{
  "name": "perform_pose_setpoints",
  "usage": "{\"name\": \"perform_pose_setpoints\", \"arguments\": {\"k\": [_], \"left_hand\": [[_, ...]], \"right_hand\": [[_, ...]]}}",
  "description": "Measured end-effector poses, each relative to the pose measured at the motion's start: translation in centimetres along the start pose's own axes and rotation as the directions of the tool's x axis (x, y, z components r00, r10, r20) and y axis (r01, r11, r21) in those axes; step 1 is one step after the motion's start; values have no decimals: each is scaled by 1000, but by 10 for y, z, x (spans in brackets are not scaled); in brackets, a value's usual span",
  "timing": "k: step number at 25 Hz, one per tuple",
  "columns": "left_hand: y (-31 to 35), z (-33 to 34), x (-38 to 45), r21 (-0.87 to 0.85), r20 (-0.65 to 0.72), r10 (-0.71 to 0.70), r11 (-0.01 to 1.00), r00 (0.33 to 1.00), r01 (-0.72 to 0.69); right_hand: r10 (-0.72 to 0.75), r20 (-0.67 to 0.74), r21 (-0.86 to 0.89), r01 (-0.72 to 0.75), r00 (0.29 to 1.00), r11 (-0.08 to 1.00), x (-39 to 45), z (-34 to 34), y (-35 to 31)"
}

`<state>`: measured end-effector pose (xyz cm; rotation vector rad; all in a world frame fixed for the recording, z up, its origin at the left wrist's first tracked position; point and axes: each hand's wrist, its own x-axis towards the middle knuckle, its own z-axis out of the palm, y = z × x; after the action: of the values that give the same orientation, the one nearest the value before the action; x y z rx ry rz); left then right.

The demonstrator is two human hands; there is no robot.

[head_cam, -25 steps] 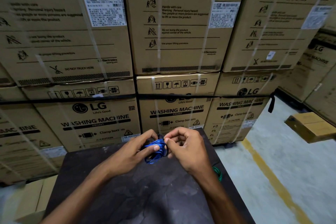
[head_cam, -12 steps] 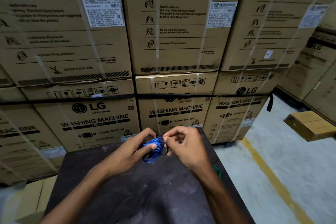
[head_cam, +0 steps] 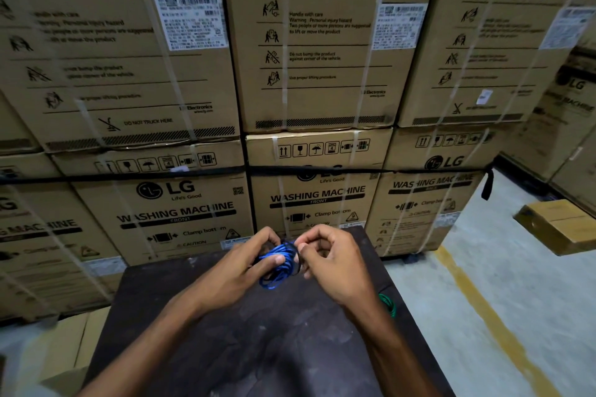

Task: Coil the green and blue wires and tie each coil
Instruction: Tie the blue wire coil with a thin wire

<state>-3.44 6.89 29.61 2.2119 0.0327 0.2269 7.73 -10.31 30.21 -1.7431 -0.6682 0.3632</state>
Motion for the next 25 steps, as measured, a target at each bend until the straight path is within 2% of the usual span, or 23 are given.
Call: {"name": "perform_pose_setpoints", "arguments": {"k": [8, 13, 16, 23, 25], "left_hand": [[6, 15, 3, 29, 5, 11, 1000, 1000, -11], [15, 24, 6, 19, 23, 15, 1000, 1000, -16], [20, 30, 9, 45, 20, 7, 999, 1000, -8], [27, 48, 15, 121, 11, 12, 993, 1000, -13], [30, 52, 16, 137, 14, 19, 990, 1000, -20]], "right_hand": [[44, -10, 280, -39, 999, 959, -7, -5, 5], [59, 0, 238, -57, 998, 970, -7, -12, 13], [77, -1, 202, -76, 997, 977, -3, -18, 17], [75, 28, 244, -79, 997, 967, 1, -34, 26], [64, 22, 200, -67, 998, 978, 1, -37, 27]]}}
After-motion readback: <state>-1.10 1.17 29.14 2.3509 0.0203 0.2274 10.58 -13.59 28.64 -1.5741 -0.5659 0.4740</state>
